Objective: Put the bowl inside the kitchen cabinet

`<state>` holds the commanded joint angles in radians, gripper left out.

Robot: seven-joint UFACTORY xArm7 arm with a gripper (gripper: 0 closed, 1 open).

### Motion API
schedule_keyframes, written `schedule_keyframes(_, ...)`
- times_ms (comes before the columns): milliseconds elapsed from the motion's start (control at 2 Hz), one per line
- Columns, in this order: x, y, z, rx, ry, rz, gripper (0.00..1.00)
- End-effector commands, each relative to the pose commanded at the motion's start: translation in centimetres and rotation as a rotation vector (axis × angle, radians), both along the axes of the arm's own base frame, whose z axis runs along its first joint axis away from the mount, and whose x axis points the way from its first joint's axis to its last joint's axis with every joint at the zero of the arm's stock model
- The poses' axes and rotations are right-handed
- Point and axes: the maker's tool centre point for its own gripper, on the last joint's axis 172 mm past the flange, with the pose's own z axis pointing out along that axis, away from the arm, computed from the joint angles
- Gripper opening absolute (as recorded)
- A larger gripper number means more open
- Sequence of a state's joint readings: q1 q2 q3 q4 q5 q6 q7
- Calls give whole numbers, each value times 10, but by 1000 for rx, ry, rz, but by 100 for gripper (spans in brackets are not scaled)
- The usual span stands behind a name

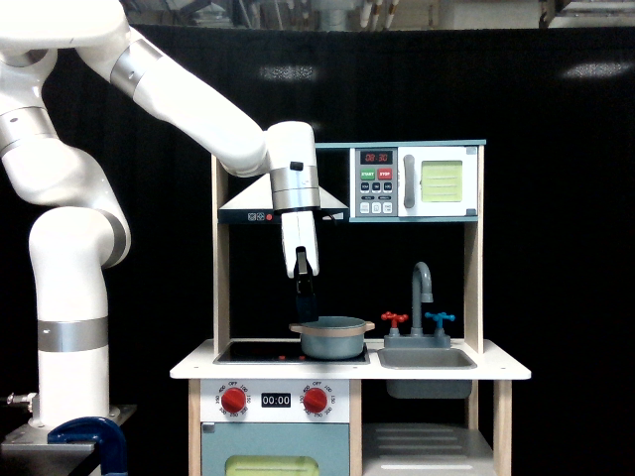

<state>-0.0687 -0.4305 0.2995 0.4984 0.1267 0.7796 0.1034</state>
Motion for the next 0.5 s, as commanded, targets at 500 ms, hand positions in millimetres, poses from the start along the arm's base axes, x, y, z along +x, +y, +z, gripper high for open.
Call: schedule_keyframes(500,6,52,9,132,-65,49,100)
